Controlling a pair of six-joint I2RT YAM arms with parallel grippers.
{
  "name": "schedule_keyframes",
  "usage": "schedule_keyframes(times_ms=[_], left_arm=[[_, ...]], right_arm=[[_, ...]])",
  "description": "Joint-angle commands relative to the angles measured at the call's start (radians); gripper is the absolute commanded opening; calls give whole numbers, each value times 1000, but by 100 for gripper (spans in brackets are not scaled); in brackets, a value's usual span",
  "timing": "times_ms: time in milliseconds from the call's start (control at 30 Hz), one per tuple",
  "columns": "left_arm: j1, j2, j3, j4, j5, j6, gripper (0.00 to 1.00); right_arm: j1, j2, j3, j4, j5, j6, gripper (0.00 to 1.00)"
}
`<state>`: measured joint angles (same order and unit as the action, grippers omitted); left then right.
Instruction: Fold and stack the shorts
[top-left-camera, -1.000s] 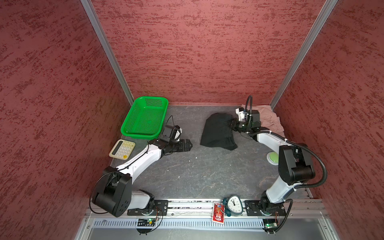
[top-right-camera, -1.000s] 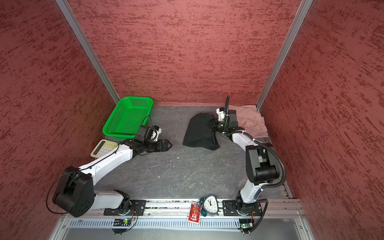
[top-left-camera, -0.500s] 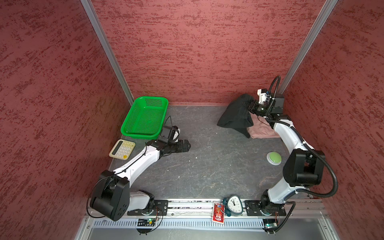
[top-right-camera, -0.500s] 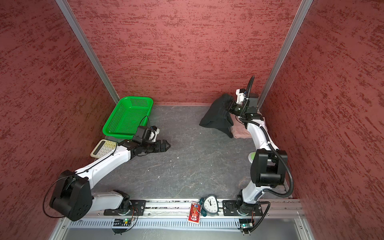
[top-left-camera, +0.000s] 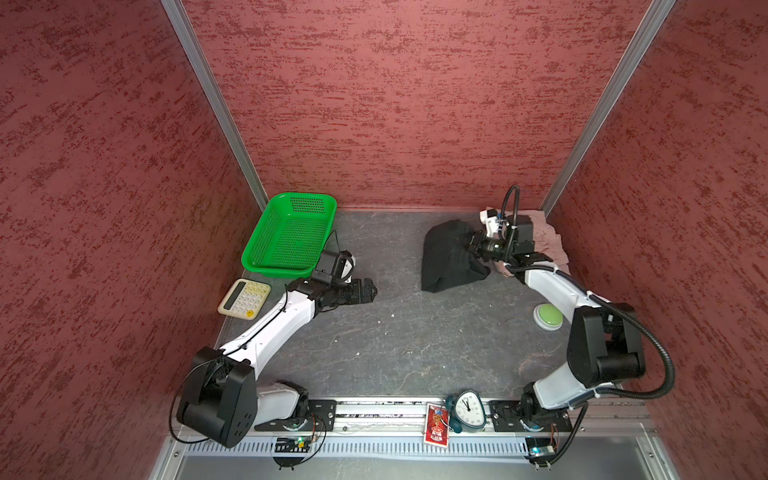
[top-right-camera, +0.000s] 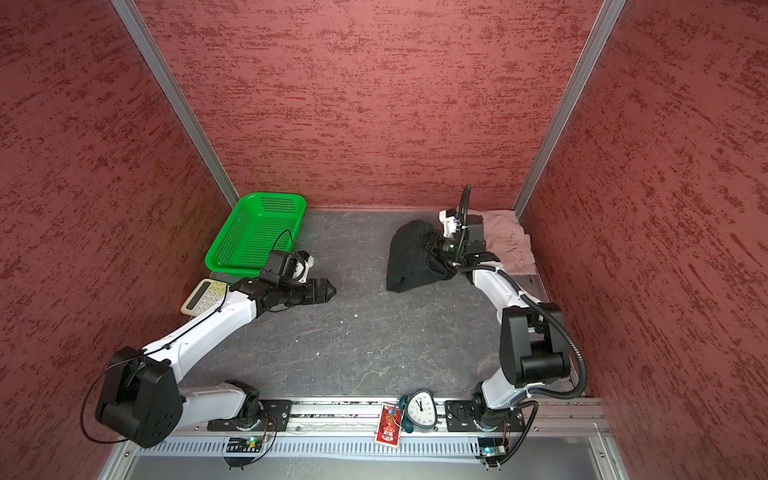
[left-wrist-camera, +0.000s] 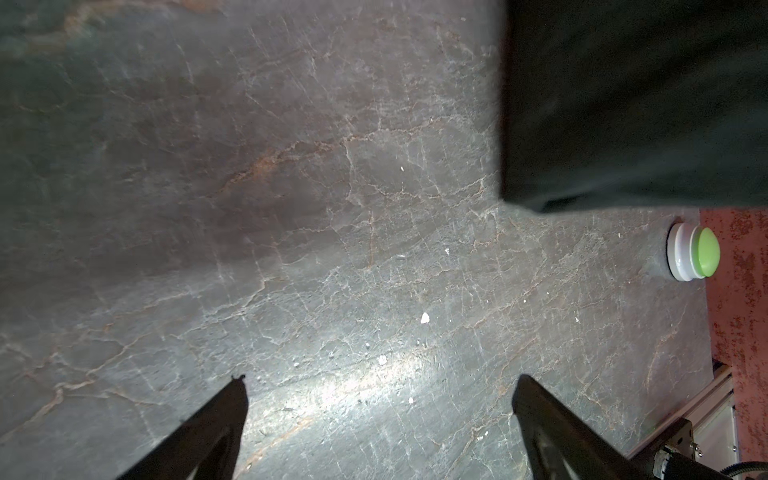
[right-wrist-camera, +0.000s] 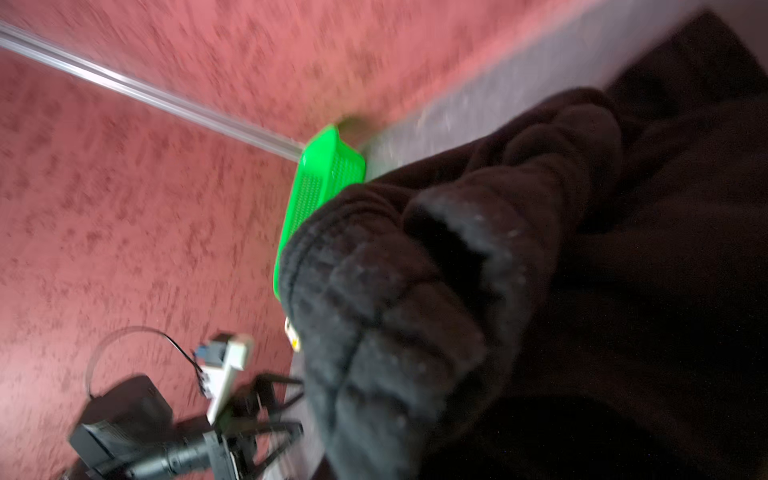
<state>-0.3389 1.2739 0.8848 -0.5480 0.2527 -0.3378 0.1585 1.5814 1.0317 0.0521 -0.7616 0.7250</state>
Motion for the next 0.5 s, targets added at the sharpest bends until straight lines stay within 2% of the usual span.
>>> schedule_keyframes(times_ms=[0,67,167,333,467], left_arm=[[31,-45,47,-58,10,50,100],[48,-57,57,-72,39,66,99],[63,-55,73,-75,78,89,99],[55,8,75,9,167,83,99],[-20,120,115,81,171,75,99]], right_arm=[[88,-61,-57,251,-83,145,0],[108,-80,-108,320,-107,214,0],[114,-89,-131,274,-120,194,0],[111,-54,-92,93,-117,65,0],[89,-51,-100,-93,-36,-63,0]])
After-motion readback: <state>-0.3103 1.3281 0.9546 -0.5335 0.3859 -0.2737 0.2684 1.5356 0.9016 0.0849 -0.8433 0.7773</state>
